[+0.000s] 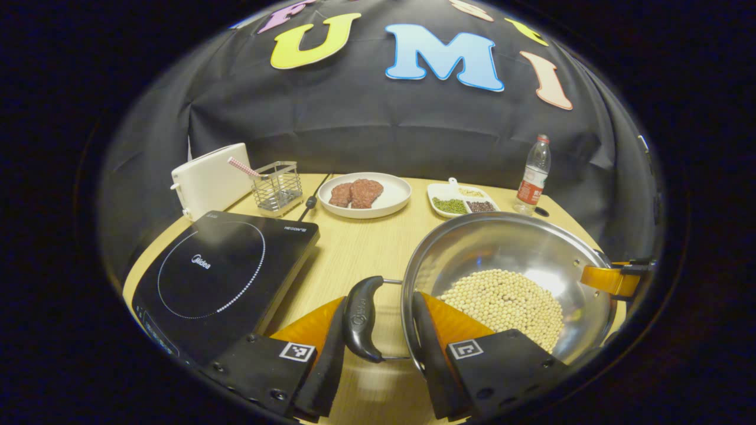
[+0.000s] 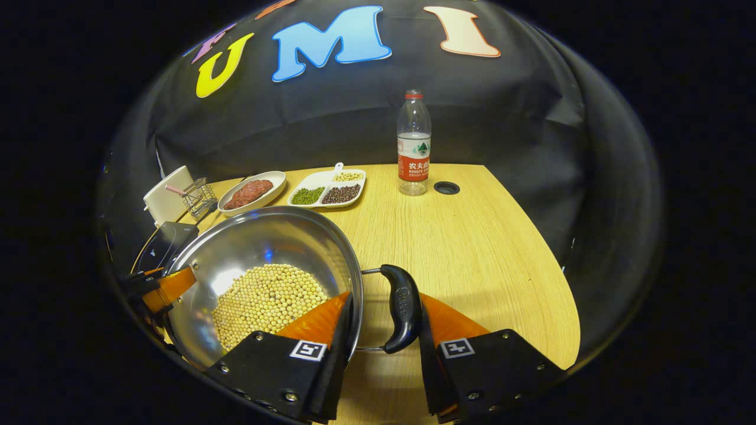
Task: First push the handle of the pot to place it horizontally, then grasp the pot with both hands and set it on the induction cooktop.
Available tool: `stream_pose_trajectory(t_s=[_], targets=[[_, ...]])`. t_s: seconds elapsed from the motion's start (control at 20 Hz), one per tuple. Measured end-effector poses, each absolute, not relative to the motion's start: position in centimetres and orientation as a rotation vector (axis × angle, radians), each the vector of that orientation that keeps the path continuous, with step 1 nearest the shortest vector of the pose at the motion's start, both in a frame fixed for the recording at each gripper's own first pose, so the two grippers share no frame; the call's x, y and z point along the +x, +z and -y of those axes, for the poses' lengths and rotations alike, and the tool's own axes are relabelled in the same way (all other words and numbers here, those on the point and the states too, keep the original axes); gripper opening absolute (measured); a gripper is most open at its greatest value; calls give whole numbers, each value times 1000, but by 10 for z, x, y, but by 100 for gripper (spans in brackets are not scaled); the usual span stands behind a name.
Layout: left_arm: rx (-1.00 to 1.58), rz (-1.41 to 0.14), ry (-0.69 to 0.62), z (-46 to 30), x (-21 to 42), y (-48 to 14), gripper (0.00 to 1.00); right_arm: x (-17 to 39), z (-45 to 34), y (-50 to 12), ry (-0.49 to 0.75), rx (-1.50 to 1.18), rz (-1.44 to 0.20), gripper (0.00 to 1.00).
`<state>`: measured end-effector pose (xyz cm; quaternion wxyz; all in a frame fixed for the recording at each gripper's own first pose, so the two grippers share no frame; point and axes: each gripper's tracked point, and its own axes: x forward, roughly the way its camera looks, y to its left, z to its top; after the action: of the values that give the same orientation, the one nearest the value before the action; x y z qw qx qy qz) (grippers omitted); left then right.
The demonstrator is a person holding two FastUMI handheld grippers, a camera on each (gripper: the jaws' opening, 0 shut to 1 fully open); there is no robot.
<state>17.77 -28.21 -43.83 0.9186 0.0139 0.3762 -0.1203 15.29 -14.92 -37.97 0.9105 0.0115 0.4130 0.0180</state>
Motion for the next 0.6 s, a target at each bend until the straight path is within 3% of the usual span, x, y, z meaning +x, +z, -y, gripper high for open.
stream_pose_trajectory(t_s=[0.05, 0.15, 0.4, 0.45, 0.6], targets=[[34, -768, -252, 280, 177, -433, 63, 151, 147, -375, 36, 21, -848, 55], [33, -766, -255, 275, 172, -422, 67, 144, 141, -366, 32, 23, -855, 55], [25, -758, -267, 242, 167, -399, 63, 126, 113, -344, 15, 24, -844, 55], [25, -755, -274, 234, 168, -395, 68, 122, 105, -340, 12, 21, -846, 55], [27, -731, -304, 210, 174, -381, 68, 113, 81, -325, -18, 33, -835, 55]])
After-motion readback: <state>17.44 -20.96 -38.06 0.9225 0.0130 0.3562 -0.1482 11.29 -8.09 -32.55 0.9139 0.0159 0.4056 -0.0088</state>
